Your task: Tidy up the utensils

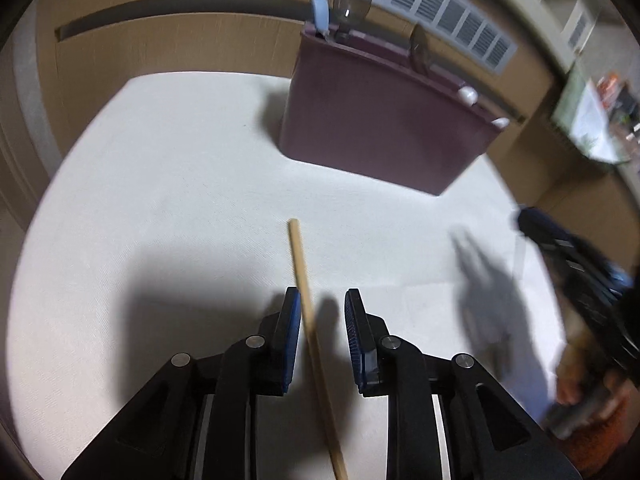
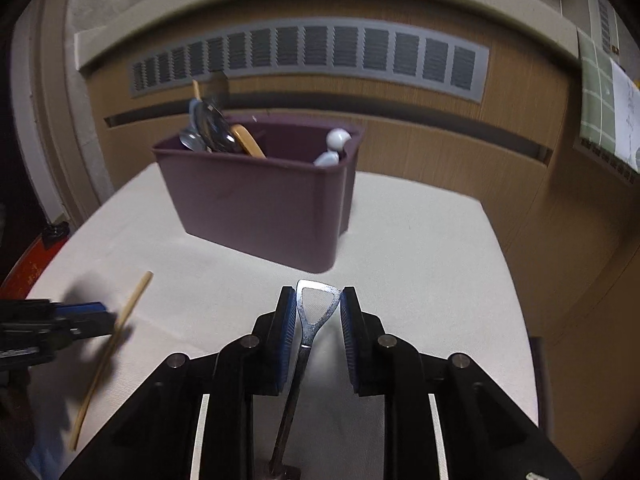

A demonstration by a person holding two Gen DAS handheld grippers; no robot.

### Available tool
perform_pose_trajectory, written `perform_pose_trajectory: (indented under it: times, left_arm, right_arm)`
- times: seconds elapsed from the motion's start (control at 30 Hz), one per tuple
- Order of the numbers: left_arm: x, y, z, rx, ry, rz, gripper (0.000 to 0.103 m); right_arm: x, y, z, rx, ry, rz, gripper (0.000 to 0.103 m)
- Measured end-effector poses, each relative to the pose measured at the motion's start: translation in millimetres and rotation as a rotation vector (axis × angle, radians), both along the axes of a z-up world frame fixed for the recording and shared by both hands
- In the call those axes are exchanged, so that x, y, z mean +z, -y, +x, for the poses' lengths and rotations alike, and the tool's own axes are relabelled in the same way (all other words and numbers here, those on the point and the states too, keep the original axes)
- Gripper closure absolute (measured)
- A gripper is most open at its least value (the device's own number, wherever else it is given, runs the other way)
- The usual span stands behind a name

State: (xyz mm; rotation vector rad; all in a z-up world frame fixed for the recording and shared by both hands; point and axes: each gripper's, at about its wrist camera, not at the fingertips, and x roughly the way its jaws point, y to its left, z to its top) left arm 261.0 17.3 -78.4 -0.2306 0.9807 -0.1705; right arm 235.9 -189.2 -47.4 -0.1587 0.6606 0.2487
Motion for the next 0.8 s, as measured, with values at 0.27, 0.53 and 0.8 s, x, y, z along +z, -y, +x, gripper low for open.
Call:
perform_pose_trajectory:
  times: [0.27,0.53,0.8]
  left_arm:
    - [-5,14,21,-0.019,-0.052,0.104,0.098]
    - [65,-3,-39,0.031,0.249,-0.061,0.098]
    - [94,-9,-60,0.044,0.358,-0.053,0.098]
  right_arm:
    - [25,7,-23,0.019,0.094,0.032,0.083]
    - [51,18,-56,0.022,0.173,0.065,0.103]
    - [61,28,-58,0.028,0.115,0.100,0.101]
